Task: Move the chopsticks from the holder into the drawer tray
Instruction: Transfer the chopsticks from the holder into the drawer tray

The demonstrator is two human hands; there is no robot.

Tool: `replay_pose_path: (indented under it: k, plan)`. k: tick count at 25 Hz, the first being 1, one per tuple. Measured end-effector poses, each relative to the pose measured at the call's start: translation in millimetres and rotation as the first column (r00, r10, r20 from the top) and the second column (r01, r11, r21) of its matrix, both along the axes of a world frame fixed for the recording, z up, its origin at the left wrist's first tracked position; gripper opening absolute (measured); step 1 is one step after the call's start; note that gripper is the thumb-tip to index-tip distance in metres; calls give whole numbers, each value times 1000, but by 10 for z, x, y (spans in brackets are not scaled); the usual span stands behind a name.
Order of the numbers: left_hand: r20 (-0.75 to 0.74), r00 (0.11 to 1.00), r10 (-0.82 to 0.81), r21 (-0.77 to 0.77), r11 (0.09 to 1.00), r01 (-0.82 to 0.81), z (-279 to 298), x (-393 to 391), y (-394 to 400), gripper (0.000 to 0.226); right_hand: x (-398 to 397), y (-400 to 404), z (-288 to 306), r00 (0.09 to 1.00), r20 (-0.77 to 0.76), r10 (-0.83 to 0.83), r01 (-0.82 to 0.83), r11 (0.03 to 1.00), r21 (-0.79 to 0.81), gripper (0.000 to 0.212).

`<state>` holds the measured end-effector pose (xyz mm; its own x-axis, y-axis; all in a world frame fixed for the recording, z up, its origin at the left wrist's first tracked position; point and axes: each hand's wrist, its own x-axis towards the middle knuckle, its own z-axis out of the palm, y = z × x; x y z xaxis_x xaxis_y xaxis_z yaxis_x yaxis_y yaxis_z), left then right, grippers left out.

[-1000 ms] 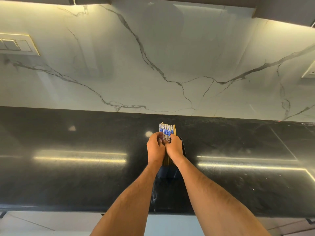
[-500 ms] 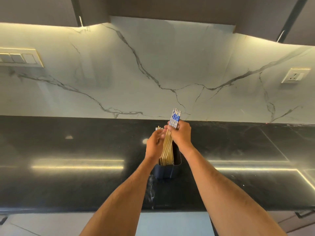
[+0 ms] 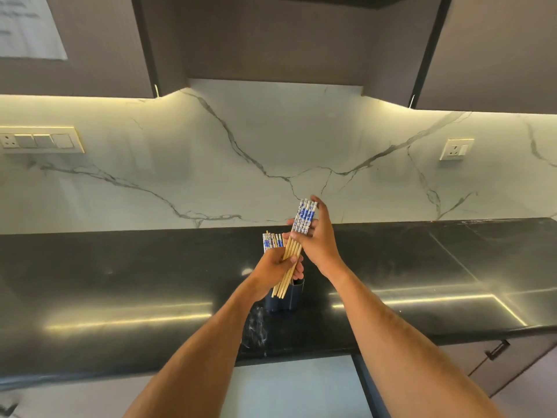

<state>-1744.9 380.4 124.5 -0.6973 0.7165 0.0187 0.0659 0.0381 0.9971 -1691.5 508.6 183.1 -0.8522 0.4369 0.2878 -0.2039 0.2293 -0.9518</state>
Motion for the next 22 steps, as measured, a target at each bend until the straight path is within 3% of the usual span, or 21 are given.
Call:
replay_pose_path:
  k: [3, 10, 22]
  plan:
    - [23, 1000, -9, -5, 1000, 9, -21, 153, -105, 23, 173, -66, 41, 998, -53, 16, -11, 997, 83, 90]
    - [-12, 999, -44, -25, 999, 44, 31, 397, -262, 23, 456, -106, 126, 996, -86, 1, 12, 988, 155, 69]
    - [-66, 998, -6, -47, 999, 3, 76, 627, -23, 17, 632, 164, 17, 989, -132, -61, 71, 995, 71, 68]
